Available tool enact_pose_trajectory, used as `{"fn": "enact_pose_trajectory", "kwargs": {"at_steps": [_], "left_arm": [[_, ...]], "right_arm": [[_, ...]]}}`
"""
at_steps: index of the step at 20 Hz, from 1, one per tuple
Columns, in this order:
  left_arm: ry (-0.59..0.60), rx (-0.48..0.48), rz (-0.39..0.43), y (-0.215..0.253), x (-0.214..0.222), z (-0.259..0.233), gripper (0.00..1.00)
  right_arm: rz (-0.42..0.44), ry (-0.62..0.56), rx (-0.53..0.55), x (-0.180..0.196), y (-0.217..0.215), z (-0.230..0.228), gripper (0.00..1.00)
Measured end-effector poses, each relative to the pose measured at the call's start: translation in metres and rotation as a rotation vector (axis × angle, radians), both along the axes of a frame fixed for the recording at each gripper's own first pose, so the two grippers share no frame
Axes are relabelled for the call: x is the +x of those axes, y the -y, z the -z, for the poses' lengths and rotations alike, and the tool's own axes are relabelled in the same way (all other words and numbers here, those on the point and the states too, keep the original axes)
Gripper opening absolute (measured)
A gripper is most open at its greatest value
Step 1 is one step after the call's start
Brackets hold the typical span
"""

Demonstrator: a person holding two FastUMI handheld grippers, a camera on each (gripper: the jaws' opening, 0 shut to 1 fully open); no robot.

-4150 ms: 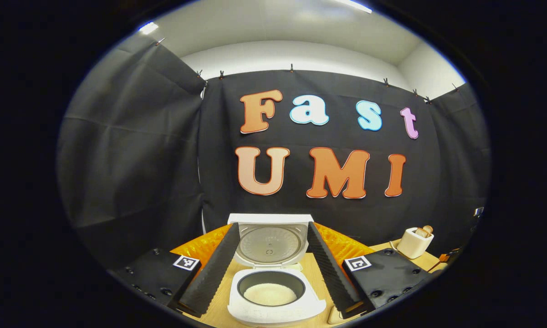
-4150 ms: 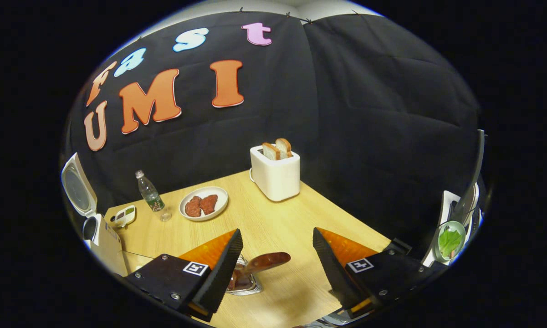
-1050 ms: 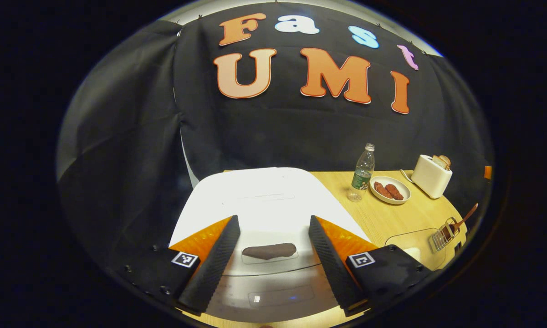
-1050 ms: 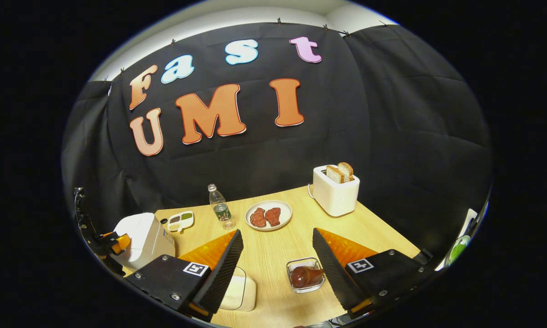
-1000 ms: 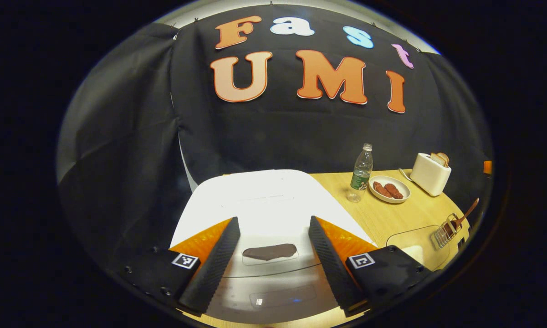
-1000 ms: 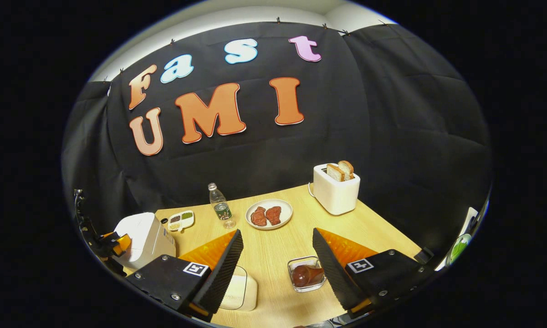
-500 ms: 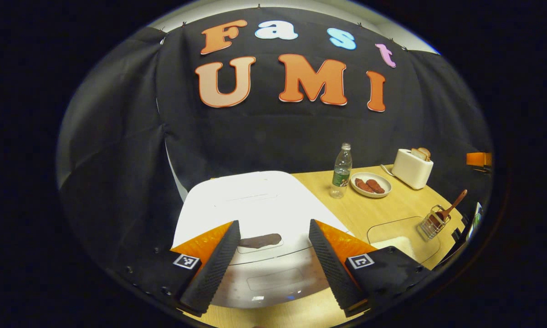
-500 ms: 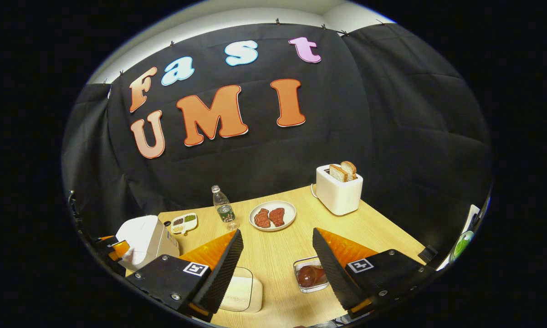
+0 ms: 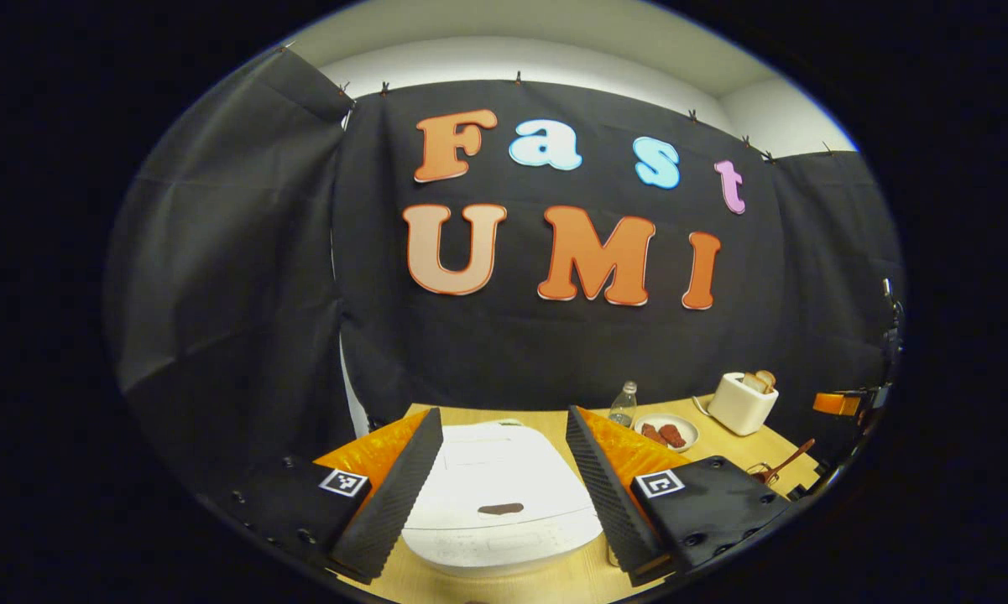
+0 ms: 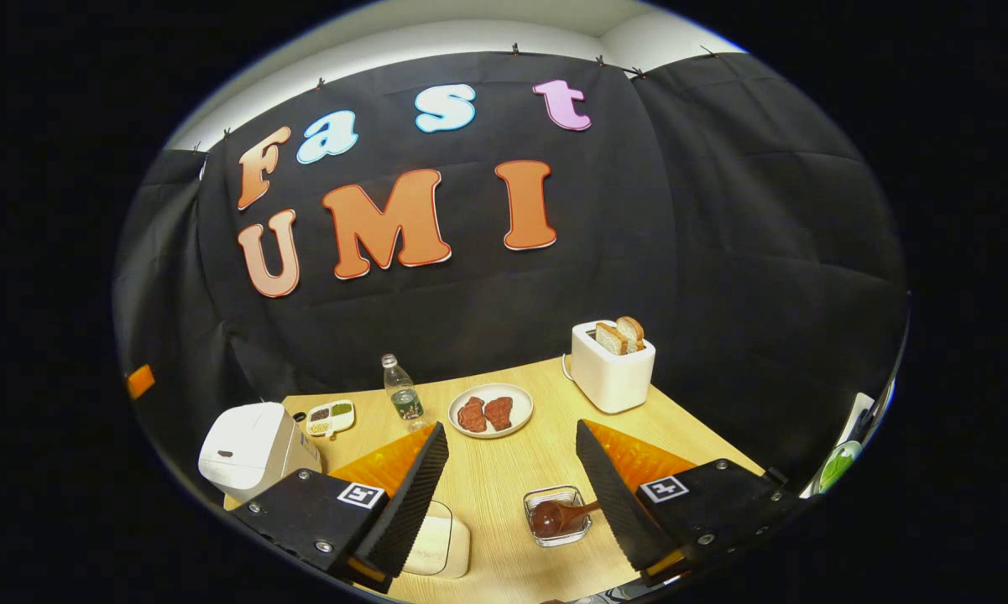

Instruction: Close the left gripper, press the button to open the rice cooker; take a wooden spoon from the chopstick holder with the right hand, scoop a spoonful of rice and pour it into the rice cooker, then put the wooden spoon back into the chopstick holder.

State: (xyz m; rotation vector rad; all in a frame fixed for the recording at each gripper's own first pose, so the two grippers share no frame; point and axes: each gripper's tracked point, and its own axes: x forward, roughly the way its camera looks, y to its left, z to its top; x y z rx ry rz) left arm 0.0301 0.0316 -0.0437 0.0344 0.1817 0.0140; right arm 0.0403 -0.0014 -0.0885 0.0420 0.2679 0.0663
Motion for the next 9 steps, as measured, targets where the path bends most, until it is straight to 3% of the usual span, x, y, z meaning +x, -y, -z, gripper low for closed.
{"fn": "enact_pose_trajectory", "kwargs": {"at_steps": [5, 9], "left_arm": [[0.121, -0.007, -0.089, -0.015, -0.01, -0.052, 1.0], [0.141, -0.062, -0.102, -0.02, -0.012, -0.05, 1.0]], "right_arm": [[-0.01, 0.066, -0.055, -0.005, -0.003, -0.029, 0.95], [-0.015, 0.077, -0.055, -0.008, -0.005, -0.034, 0.95]]}}
